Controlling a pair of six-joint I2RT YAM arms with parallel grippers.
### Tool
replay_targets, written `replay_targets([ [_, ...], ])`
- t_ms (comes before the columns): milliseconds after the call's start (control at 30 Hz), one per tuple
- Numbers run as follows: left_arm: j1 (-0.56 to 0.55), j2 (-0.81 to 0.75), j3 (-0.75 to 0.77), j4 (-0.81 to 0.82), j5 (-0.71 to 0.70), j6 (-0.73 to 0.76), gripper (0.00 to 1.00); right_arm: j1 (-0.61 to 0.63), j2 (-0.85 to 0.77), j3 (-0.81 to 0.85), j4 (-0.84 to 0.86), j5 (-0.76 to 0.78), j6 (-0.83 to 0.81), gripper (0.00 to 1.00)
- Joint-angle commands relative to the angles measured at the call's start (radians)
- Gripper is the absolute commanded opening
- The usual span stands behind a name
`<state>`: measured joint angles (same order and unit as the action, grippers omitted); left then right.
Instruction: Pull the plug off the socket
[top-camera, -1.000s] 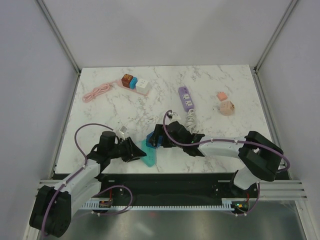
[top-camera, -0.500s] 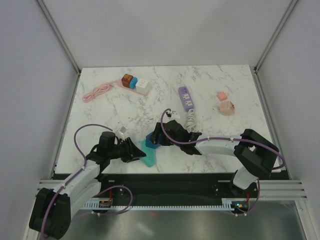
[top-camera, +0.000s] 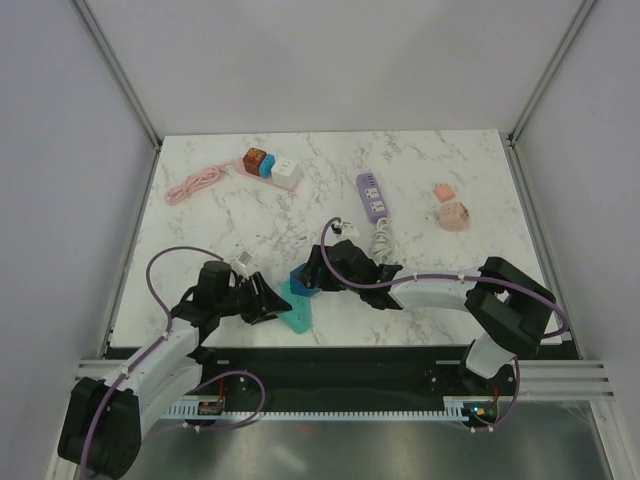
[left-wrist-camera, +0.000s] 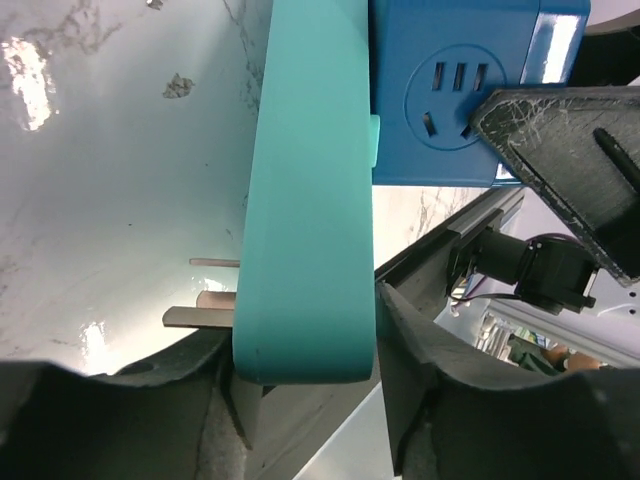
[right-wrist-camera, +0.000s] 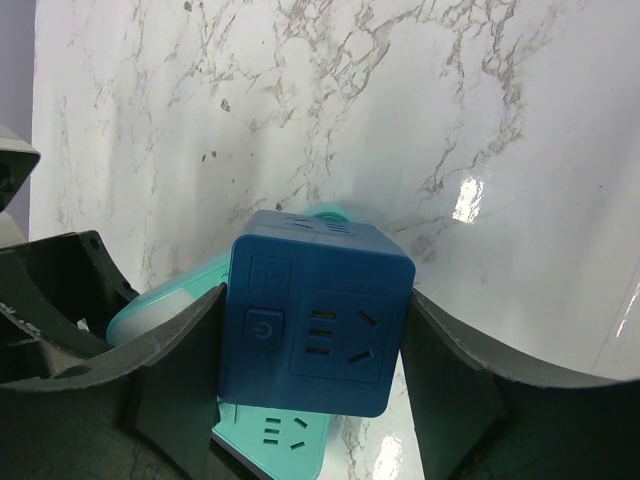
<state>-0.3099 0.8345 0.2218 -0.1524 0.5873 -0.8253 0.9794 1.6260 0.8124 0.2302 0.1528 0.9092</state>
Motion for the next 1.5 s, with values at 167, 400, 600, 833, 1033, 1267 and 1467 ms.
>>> replay_targets([
  [167,-0.001,-0.044,0.090,-0.076,-0.093,0.038,0.57,0.004,-0.034,-0.027,0.058,-0.025,0.008,0.00],
  [400,-0.001,0.014,0.100,-0.078,-0.152,0.063,0.24,0.008,-0.043,-0.058,0.119,-0.065,0.037,0.00],
  [600,-0.015,0.018,0.122,-0.131,-0.277,0.089,0.02,0.022,-0.049,-0.044,0.127,-0.085,0.017,0.00],
  [833,-0.087,0.026,0.179,-0.280,-0.503,0.083,0.02,-0.030,-0.152,0.004,-0.054,-0.128,-0.082,0.00],
  [1033,-0.103,0.034,0.192,-0.309,-0.573,0.060,0.02,-0.163,-0.299,-0.073,-0.088,-0.254,-0.090,0.00],
  [1267,-0.110,0.041,0.228,-0.297,-0.555,0.044,0.02,-0.171,-0.302,-0.105,-0.057,-0.279,-0.095,0.00],
  [1467,-0.112,0.032,0.192,-0.192,-0.434,0.077,0.02,-0.173,-0.217,-0.068,-0.005,-0.420,-0.102,0.00],
])
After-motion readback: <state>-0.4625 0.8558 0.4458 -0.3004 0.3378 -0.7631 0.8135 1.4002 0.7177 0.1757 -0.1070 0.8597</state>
